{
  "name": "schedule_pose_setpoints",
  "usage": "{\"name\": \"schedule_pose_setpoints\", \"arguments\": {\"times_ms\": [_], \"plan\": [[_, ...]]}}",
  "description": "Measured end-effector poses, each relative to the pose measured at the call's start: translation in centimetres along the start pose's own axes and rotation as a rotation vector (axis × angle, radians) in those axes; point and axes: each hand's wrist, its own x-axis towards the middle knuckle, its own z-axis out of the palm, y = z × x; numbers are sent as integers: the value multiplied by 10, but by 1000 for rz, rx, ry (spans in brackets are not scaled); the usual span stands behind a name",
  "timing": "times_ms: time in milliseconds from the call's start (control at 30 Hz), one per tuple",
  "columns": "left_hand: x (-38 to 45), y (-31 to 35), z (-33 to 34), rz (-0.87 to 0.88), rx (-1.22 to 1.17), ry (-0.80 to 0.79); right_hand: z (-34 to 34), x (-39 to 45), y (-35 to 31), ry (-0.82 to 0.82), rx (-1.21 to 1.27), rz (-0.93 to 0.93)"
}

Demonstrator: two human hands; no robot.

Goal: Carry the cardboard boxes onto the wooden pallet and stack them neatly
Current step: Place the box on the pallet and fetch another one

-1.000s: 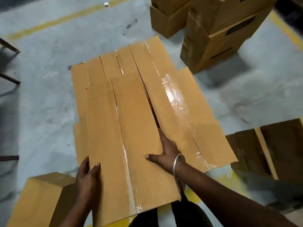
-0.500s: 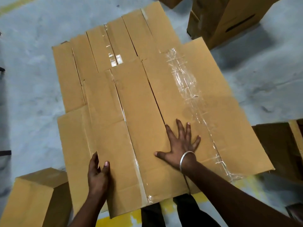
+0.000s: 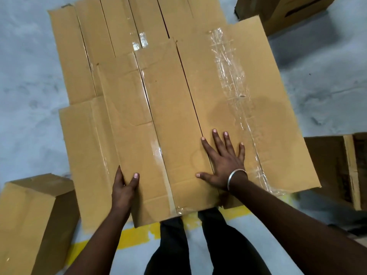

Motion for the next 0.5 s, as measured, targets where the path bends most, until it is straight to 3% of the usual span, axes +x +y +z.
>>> {"name": "schedule_pose_setpoints", "arguments": {"times_ms": [200,367,500], "plan": [[1,-5,0,19,64,-20,14,-19,-5,-48,-111,-118],[-5,-12,3,7,229,74,41,-52,4,-75,-195,-340],[-16,-1,22,94,373,208,61,-94,31,-31,-164,-282]]}}
